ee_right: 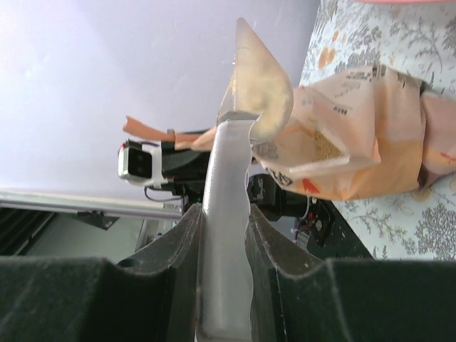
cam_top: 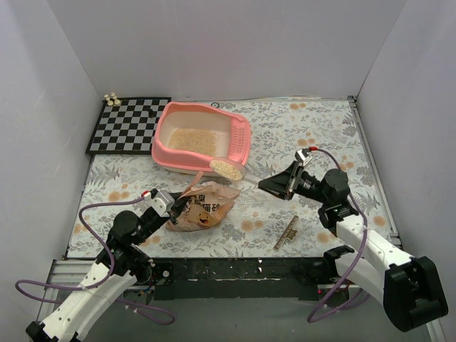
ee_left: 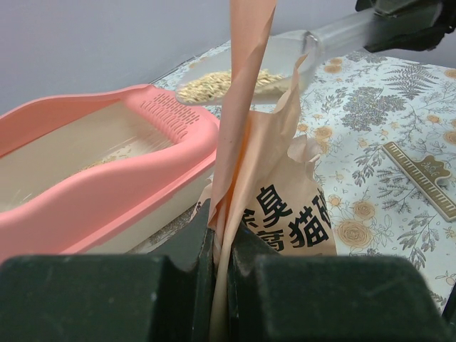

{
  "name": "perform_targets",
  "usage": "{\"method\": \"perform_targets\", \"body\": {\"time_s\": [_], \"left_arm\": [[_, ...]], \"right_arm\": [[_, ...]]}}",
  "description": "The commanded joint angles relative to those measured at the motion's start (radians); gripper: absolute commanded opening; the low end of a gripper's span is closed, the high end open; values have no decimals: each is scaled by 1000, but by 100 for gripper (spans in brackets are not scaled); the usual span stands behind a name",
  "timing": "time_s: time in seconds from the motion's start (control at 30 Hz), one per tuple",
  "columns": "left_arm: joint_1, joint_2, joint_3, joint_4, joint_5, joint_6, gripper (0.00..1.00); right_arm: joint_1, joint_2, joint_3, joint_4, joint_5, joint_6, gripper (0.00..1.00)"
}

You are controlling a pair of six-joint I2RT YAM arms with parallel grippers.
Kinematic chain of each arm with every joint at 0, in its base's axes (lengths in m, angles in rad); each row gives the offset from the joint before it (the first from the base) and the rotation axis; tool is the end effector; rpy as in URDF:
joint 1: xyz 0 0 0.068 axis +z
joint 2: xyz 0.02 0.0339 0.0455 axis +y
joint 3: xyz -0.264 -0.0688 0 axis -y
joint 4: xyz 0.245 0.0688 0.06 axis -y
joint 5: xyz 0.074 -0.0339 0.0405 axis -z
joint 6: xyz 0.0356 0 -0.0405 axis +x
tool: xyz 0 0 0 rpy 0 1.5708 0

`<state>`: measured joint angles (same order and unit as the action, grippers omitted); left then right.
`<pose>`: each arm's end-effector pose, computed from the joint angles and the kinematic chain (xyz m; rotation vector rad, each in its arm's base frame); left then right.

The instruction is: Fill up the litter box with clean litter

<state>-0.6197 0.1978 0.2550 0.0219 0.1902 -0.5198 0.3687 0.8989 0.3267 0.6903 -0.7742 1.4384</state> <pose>0.0864 -0.0699 0.2479 0.2416 1.5683 -1.0484 0.1710 0.0927 0.2496 0.1943 1.8501 1.9215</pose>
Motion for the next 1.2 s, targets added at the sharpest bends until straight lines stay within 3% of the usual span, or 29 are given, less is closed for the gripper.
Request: {"method": "perform_targets", "body": {"time_s": [0.0,0.27,0.73,1.17], "left_arm": [[-2,-34,36,164,-29,17,0],[-2,-29,41,165,-20,7,0],[2,11,56,153,-124,0,0],[3,28,66,142,-126,-16,0]], "right_arm": [[7,89,123,71,82,-10,1],[18,342,392,-122,177,-185,1],[79,865,1098,-949,367,-795,1],[219,1074,1731,-1557,711,-1148,1]]}}
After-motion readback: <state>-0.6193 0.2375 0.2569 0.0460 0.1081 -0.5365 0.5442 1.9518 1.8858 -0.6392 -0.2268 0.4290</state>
